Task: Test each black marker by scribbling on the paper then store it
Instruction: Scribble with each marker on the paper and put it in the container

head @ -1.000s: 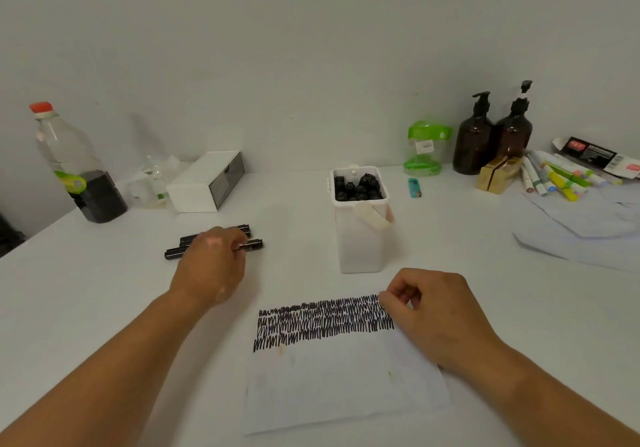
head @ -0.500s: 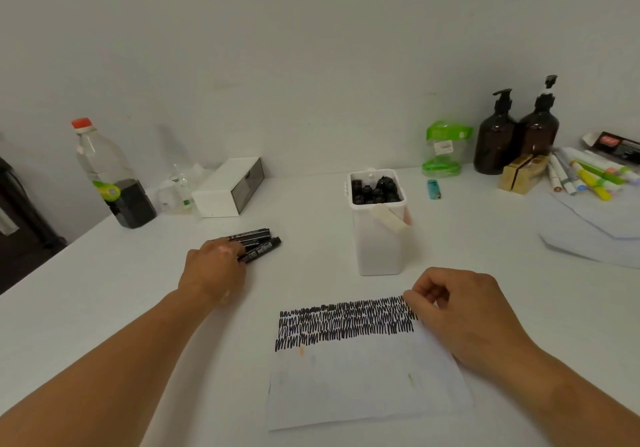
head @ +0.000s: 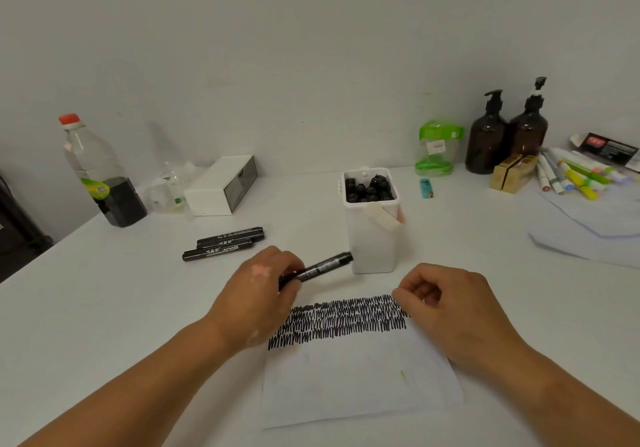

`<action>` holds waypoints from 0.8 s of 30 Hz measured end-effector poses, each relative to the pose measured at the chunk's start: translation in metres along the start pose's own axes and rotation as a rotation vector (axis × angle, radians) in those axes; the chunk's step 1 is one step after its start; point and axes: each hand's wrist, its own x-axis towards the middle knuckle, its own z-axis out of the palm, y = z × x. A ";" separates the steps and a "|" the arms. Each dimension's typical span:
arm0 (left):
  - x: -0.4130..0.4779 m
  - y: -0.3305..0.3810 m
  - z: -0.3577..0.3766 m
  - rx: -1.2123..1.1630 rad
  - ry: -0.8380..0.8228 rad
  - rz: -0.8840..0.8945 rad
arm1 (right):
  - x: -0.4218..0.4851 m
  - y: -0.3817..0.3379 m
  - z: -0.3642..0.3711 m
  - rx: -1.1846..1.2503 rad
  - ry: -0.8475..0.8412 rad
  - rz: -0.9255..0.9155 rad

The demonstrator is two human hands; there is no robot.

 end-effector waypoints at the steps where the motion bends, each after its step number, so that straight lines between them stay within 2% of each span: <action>1: -0.002 0.009 0.001 -0.027 -0.006 0.031 | 0.000 -0.001 0.000 0.036 -0.010 0.006; 7: -0.005 0.041 0.012 -0.182 -0.083 0.191 | -0.001 -0.011 0.001 0.370 -0.125 0.057; 12: -0.001 0.048 0.028 -0.249 -0.097 0.199 | 0.001 -0.013 -0.008 0.488 -0.100 0.035; 17: -0.004 0.053 0.036 -0.294 -0.082 0.256 | 0.000 -0.021 -0.007 0.744 -0.186 0.059; 24: -0.015 0.058 0.037 -0.318 -0.102 0.237 | -0.005 -0.026 0.003 0.708 -0.256 0.055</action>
